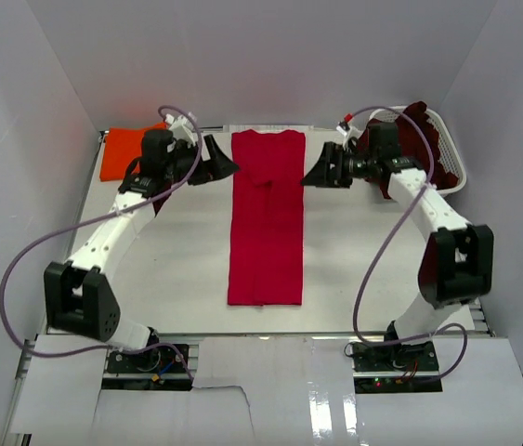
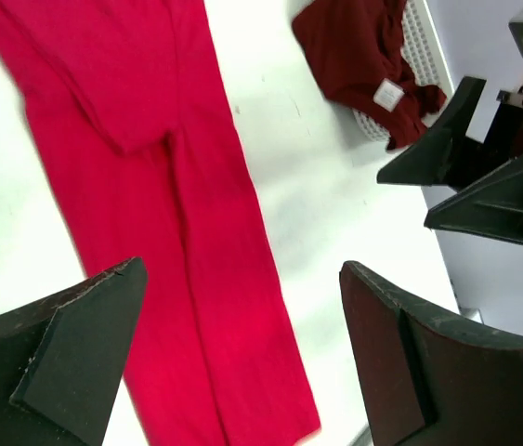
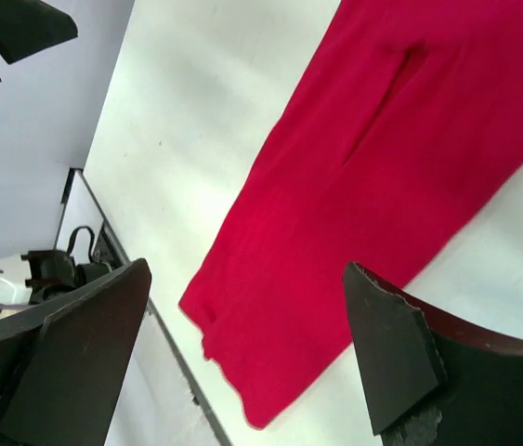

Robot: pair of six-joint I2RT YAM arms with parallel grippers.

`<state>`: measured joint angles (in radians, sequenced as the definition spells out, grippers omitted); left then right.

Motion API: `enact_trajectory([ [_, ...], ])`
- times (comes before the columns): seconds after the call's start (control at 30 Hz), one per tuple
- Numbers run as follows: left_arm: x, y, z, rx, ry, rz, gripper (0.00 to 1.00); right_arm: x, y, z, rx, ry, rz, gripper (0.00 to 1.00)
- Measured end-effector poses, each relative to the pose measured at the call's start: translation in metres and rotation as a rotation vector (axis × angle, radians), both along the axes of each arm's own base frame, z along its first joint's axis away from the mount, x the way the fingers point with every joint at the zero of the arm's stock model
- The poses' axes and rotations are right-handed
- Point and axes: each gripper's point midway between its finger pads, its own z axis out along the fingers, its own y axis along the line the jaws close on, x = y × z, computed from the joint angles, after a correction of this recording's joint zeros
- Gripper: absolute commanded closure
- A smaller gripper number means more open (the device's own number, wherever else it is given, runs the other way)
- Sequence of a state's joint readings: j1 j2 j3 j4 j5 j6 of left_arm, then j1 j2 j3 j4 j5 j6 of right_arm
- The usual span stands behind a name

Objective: Fold and stack the t-shirts
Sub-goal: Grab the bottom of the folded rectangular tshirt with both arms

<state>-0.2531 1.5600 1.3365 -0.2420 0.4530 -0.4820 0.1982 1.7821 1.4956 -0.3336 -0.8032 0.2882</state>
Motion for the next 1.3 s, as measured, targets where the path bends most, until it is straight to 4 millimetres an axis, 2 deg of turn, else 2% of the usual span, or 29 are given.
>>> enact_trajectory([
  [0.03,-0.014,0.003,0.003,-0.01,-0.004,0.001,0.04,-0.021,-0.005,-0.001,-0.005,0.006,-0.001,0.1],
  [0.1,-0.042,0.009,-0.007,-0.024,0.025,0.003,0.04,-0.056,-0.011,-0.015,-0.016,0.023,-0.002,0.1],
  [0.2,-0.079,0.014,-0.05,-0.023,0.139,0.009,0.05,-0.106,-0.016,-0.06,-0.058,0.126,0.0,0.1],
  [0.27,-0.102,0.017,-0.085,-0.011,0.229,0.015,0.11,-0.136,-0.017,-0.092,-0.094,0.209,0.011,0.1],
  [0.33,-0.128,0.019,-0.115,0.001,0.312,0.016,0.12,-0.165,-0.017,-0.117,-0.128,0.275,0.025,0.1],
  [0.4,-0.151,0.021,-0.134,0.005,0.36,0.013,0.12,-0.194,-0.018,-0.133,-0.148,0.321,0.037,0.1],
  [0.5,-0.177,0.022,-0.147,-0.007,0.383,0.008,0.12,-0.226,-0.02,-0.148,-0.158,0.348,0.047,0.1],
  [0.7,-0.21,0.013,-0.167,-0.022,0.413,-0.026,0.13,-0.255,-0.023,-0.163,-0.151,0.364,0.031,0.08],
  [0.8,-0.232,0.007,-0.187,-0.005,0.454,-0.052,0.12,-0.269,-0.023,-0.172,-0.133,0.384,0.025,0.07],
  [0.9,-0.251,0.006,-0.206,0.014,0.504,-0.062,0.12,-0.273,-0.016,-0.171,-0.091,0.376,0.033,0.05],
  [0.97,-0.255,0.008,-0.214,0.011,0.525,-0.049,0.11,-0.275,-0.011,-0.17,-0.058,0.373,0.038,0.04],
  [1.17,-0.251,0.005,-0.213,-0.023,0.5,-0.042,0.09,-0.274,0.003,-0.168,0.011,0.379,0.053,0.0],
  [1.2,-0.251,0.005,-0.213,-0.026,0.498,-0.041,0.09,-0.273,0.005,-0.168,0.018,0.382,0.056,0.04],
  [1.3,-0.249,0.003,-0.213,-0.035,0.492,-0.04,0.09,-0.272,0.011,-0.168,0.031,0.393,0.06,0.06],
])
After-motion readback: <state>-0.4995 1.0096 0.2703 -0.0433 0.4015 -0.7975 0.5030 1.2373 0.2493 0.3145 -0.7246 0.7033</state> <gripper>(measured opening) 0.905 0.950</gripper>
